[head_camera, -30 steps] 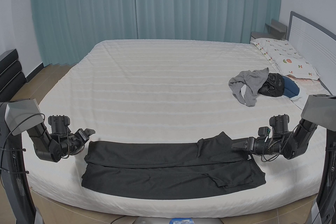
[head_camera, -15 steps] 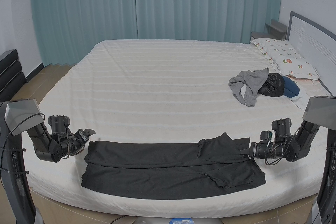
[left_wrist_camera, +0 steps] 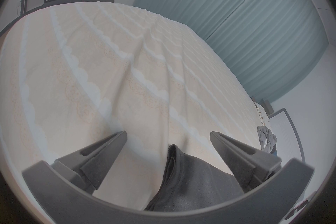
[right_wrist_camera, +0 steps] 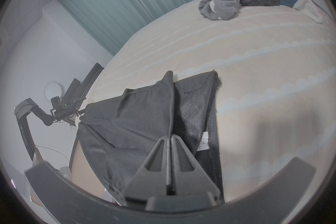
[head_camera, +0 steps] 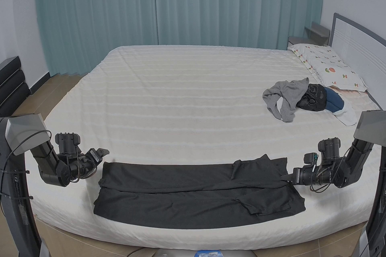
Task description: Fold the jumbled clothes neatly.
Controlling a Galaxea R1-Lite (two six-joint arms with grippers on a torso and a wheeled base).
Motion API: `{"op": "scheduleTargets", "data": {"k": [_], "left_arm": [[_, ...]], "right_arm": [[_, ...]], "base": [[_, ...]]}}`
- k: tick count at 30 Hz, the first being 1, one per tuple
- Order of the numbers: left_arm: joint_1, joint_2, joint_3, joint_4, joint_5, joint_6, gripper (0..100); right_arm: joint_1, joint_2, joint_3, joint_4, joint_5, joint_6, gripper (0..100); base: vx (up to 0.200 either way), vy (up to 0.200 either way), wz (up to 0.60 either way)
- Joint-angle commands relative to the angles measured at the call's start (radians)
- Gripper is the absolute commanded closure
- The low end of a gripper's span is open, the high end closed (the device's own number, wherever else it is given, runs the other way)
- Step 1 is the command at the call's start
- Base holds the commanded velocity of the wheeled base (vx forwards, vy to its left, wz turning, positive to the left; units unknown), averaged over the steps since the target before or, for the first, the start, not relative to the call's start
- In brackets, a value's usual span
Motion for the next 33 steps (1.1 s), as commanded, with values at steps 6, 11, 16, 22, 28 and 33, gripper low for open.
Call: {"op": "scheduleTargets", "data": {"k": [6,11,16,22,28,33], "left_arm": [[0.001,-0.017,0.013,0.001,0.000,0.000,0],[-0.006,-0.074,0.078,0.012,-0.004,0.001,0],[-0.042,-0.134,0.153,0.041,-0.040,0.018,0],[-0.110,-0.158,0.185,0.084,-0.032,0.027,0],[-0.115,-0.158,0.184,0.139,-0.024,0.055,0],[-0.115,-0.175,0.179,0.207,0.014,0.089,0]], "right_arm": [[0.000,-0.002,0.029,0.006,0.001,-0.054,100],[-0.002,-0.013,0.027,-0.005,0.005,-0.050,0],[-0.002,-0.030,0.013,-0.006,0.005,-0.011,0],[-0.002,-0.037,-0.016,-0.009,-0.007,0.082,0],[-0.002,-0.039,-0.034,-0.009,-0.008,0.125,0],[-0.003,-0.045,-0.031,-0.008,-0.016,0.127,0]], "base": [[0.000,0.000,0.00],[0.000,0.000,0.00],[0.000,0.000,0.00],[0.000,0.000,0.00],[0.000,0.000,0.00],[0.000,0.000,0.00]]}}
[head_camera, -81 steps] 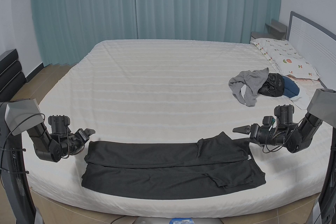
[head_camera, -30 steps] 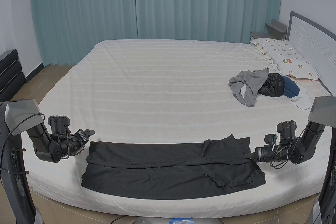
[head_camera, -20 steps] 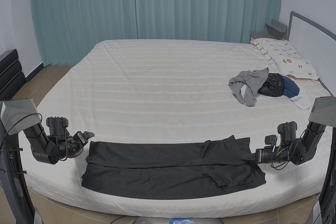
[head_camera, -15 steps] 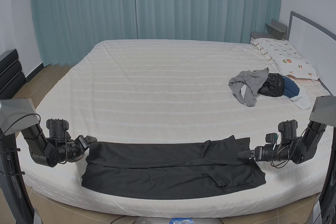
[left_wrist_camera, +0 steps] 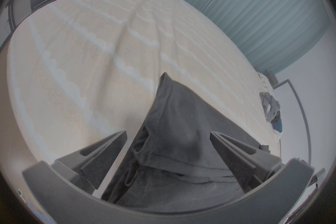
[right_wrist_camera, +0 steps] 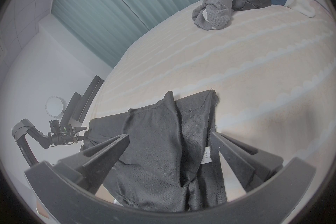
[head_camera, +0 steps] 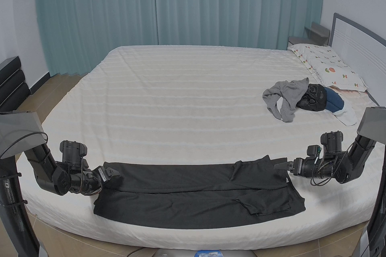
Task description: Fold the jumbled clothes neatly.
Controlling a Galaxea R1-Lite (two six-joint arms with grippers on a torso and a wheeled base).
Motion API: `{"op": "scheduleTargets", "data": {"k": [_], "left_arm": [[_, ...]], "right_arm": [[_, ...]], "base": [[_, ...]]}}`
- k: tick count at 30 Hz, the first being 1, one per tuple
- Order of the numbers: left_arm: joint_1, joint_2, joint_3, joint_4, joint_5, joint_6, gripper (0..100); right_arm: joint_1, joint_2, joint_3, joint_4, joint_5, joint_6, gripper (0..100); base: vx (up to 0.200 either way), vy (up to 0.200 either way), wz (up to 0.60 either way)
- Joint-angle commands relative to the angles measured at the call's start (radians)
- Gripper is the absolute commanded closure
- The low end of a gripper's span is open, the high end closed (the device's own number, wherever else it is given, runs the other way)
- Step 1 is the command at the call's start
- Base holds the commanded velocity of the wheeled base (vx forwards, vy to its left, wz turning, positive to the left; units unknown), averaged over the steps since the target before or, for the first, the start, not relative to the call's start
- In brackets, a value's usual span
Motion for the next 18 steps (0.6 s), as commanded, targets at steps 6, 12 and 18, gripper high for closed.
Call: {"op": "scheduleTargets", "data": {"k": [6,12,18], "left_arm": [[0.001,-0.022,-0.009,0.019,0.055,0.006,100],[-0.001,-0.042,-0.006,0.030,0.070,0.006,100],[-0.002,-0.073,-0.014,0.066,0.083,0.006,100]], "right_arm": [[0.002,-0.027,0.000,0.016,-0.013,0.032,0],[0.008,-0.030,0.008,0.020,-0.021,0.040,0],[0.016,-0.067,-0.004,0.145,-0.040,0.038,0]], "base": [[0.000,0.000,0.00],[0.000,0.000,0.00],[0.000,0.000,0.00]]}}
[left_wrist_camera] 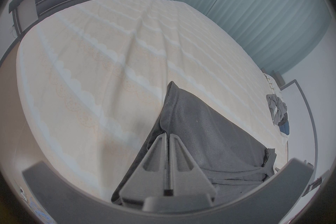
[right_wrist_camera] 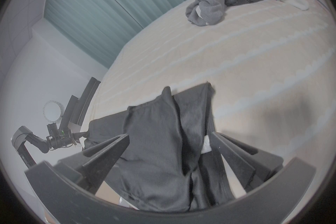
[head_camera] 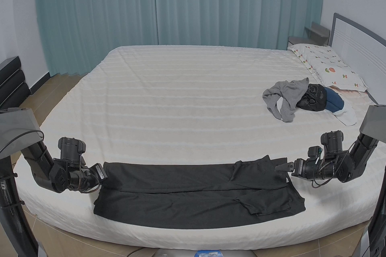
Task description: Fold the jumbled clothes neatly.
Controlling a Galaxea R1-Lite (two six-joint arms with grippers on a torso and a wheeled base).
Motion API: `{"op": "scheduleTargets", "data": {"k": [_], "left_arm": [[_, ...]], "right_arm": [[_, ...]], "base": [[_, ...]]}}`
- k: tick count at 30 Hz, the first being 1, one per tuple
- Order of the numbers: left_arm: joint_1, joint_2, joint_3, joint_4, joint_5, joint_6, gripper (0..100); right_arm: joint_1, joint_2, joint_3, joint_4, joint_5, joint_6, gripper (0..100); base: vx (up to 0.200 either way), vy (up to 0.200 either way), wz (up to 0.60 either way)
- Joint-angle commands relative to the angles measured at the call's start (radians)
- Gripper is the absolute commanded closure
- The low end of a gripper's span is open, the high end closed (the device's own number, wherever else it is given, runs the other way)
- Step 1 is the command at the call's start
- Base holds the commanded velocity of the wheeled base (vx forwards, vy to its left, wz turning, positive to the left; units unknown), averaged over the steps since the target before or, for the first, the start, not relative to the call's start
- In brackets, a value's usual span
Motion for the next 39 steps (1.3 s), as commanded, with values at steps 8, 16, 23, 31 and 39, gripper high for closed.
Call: {"op": "scheduleTargets", "data": {"k": [8,16,23,31,39], "left_arm": [[-0.001,-0.067,-0.003,0.013,0.003,-0.004,100],[-0.001,-0.068,-0.003,0.013,0.003,-0.004,100],[-0.001,-0.068,-0.004,0.013,0.003,-0.006,100],[-0.001,-0.064,-0.006,0.013,0.003,-0.007,100],[0.004,-0.067,-0.018,0.013,0.005,-0.013,100]], "right_arm": [[0.018,-0.022,-0.030,0.116,-0.017,-0.002,0],[0.041,0.044,-0.054,0.116,-0.071,-0.008,0],[0.049,0.047,-0.060,0.133,-0.078,-0.011,100],[0.060,0.046,-0.060,0.139,-0.078,-0.011,100],[0.049,0.021,-0.067,0.125,-0.074,-0.003,100]], "base": [[0.000,0.000,0.00],[0.000,0.000,0.00],[0.000,0.000,0.00],[0.000,0.000,0.00],[0.000,0.000,0.00]]}}
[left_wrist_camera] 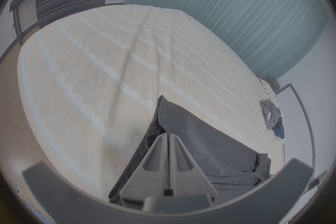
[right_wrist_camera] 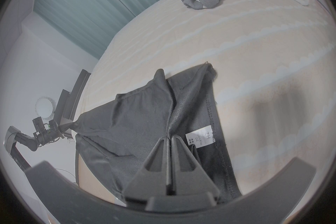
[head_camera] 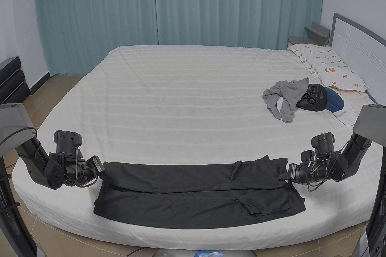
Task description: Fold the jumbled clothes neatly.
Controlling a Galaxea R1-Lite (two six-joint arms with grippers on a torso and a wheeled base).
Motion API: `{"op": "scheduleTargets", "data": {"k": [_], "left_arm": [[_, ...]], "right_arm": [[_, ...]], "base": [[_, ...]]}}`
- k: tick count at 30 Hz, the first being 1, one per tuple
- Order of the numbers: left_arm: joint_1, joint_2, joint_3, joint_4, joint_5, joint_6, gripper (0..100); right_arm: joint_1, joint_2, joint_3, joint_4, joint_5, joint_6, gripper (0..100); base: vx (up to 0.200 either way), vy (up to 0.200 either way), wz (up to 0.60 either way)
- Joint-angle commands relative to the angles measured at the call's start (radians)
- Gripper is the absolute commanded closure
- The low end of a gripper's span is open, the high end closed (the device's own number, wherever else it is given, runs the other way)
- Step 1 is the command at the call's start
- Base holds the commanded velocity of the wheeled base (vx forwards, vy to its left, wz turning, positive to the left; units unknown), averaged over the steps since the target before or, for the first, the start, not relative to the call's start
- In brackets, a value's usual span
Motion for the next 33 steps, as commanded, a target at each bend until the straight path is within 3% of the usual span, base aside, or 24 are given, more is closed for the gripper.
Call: {"op": "scheduleTargets", "data": {"k": [1,7,10,11,13,16,19,24,29,33], "left_arm": [[0.003,0.002,-0.011,0.000,0.001,-0.005,100],[0.006,0.005,-0.097,-0.013,0.003,-0.140,100],[0.014,0.001,-0.143,-0.053,0.003,-0.244,100],[0.014,0.001,-0.143,-0.053,0.003,-0.244,100],[0.026,0.010,-0.130,-0.161,0.001,-0.295,100],[0.035,0.016,-0.104,-0.247,-0.003,-0.296,100],[0.035,0.050,-0.049,-0.346,-0.013,-0.267,100],[0.043,0.039,-0.006,-0.346,-0.013,-0.195,100],[0.043,0.044,0.055,-0.318,-0.016,-0.028,100],[0.035,0.037,0.089,-0.280,-0.016,0.047,100]], "right_arm": [[-0.007,-0.018,-0.009,-0.001,0.005,0.005,100],[-0.012,-0.017,-0.080,-0.032,0.002,0.076,100],[-0.004,-0.015,-0.089,-0.176,0.001,0.185,100],[-0.004,-0.015,-0.089,-0.176,0.001,0.185,100],[-0.003,0.008,-0.074,-0.419,-0.015,0.304,100],[-0.003,0.035,-0.044,-0.509,-0.025,0.314,100],[0.002,0.051,0.003,-0.507,-0.027,0.261,100],[-0.009,0.017,0.051,-0.501,-0.019,0.218,100],[-0.026,-0.007,0.086,-0.446,-0.010,0.145,100],[-0.043,-0.040,0.124,-0.388,0.047,0.070,100]], "base": [[0.000,0.000,0.00],[0.000,0.000,0.00],[0.000,0.000,0.00],[0.000,0.000,0.00],[0.000,0.000,0.00],[0.000,0.000,0.00],[0.000,0.000,0.00],[0.000,0.000,0.00],[0.000,0.000,0.00],[0.000,0.000,0.00]]}}
